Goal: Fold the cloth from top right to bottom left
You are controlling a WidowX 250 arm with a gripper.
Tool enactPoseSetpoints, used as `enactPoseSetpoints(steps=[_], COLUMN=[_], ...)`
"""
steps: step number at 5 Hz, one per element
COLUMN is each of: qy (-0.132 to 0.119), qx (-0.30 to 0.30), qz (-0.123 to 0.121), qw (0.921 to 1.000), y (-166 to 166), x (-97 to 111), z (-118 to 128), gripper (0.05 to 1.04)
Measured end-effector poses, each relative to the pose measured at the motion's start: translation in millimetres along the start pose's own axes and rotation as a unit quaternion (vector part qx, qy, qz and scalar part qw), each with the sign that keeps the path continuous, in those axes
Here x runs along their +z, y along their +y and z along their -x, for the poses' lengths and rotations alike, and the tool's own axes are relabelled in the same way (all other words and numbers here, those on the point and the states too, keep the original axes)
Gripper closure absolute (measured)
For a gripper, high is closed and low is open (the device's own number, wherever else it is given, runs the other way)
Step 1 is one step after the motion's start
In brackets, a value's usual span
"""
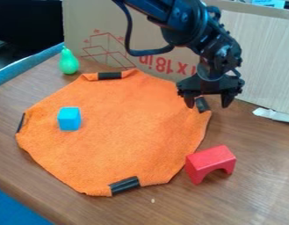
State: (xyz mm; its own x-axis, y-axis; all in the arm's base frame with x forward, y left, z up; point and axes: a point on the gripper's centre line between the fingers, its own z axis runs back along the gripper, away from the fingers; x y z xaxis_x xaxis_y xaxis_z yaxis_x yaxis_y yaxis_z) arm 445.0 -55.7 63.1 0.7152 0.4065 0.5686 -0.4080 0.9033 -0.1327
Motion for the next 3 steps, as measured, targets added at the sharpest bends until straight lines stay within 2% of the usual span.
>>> enactPoseSetpoints(steps=[1, 3], qy=[-0.006, 0.002], qx=[0.002, 0.002], qz=[-0.008, -0.020], qw=[1.0000, 0.9998], y=[5.3, 18.9], x=[-3.6, -8.3], z=[1.1, 12.5], gripper=[0.133, 0.698])
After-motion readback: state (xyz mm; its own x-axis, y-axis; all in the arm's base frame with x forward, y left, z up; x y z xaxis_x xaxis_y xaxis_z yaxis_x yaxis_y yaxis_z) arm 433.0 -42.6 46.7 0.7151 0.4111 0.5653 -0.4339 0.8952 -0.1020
